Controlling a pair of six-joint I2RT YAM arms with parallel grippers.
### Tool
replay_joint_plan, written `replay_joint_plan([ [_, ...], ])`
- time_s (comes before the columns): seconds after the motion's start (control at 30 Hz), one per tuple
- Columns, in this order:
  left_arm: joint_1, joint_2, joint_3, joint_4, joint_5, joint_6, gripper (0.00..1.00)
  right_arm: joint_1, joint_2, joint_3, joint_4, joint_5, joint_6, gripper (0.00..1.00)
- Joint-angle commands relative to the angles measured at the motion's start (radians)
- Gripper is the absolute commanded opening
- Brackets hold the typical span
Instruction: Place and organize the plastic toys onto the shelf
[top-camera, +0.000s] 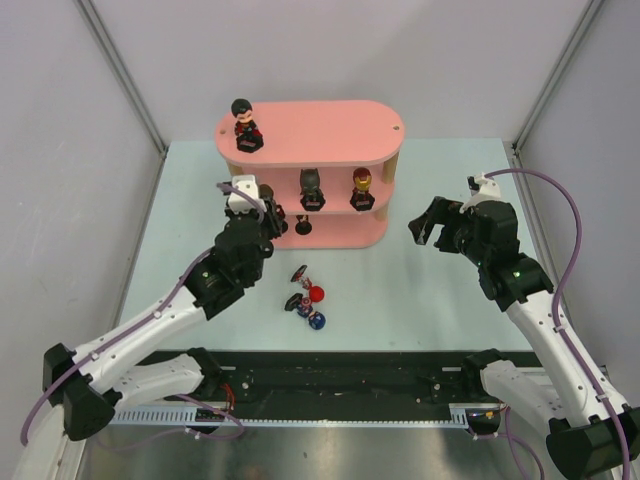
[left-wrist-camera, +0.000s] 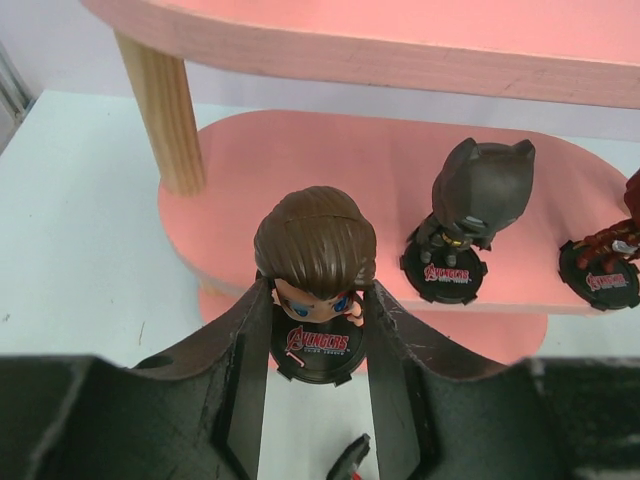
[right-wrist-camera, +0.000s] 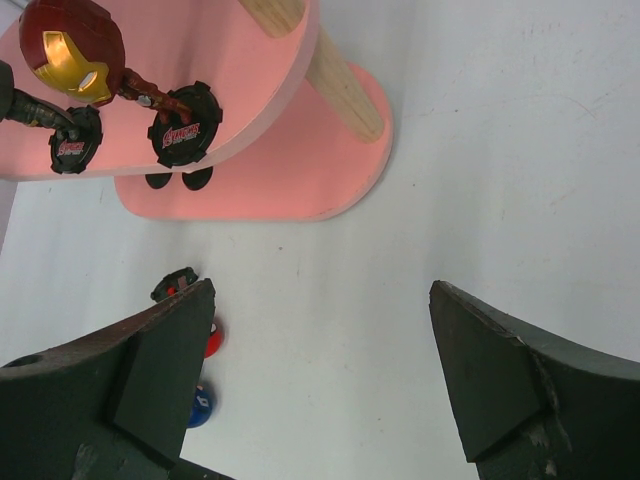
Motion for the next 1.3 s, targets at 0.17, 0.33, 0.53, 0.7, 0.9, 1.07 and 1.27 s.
replay_joint_plan([
  [0.17, 0.080, 0.089, 0.068, 0.199, 0.136, 0.142, 0.42, -0.002, -0.014, 0.016, 0.011, 0.016, -0.008, 0.94],
  [0.33, 0.145, 0.127, 0.080, 0.235, 0.192, 0.131, 0.42, -0.003, -0.020, 0.015, 0.008, 0.027, -0.017, 0.94],
  [0.53, 0.188, 0.162, 0.085, 0.256, 0.204, 0.123, 0.42, -0.003, -0.013, 0.015, 0.010, 0.029, -0.018, 0.93],
  [0.7, 0.203, 0.191, 0.097, 0.264, 0.218, 0.120, 0.42, -0.003, -0.013, 0.015, 0.014, 0.030, -0.020, 0.93],
  [0.9, 0.217, 0.210, 0.097, 0.268, 0.218, 0.114, 0.42, -0.005, -0.008, 0.015, 0.016, 0.030, -0.018, 0.93],
  [1.07, 0.225, 0.211, 0.097, 0.256, 0.207, 0.109, 0.42, -0.003, -0.004, 0.015, 0.022, 0.023, -0.017, 0.94],
  [1.27, 0.232, 0.205, 0.088, 0.242, 0.204, 0.083, 0.42, -0.003, -0.001, 0.016, 0.024, 0.018, -0.012, 0.94],
])
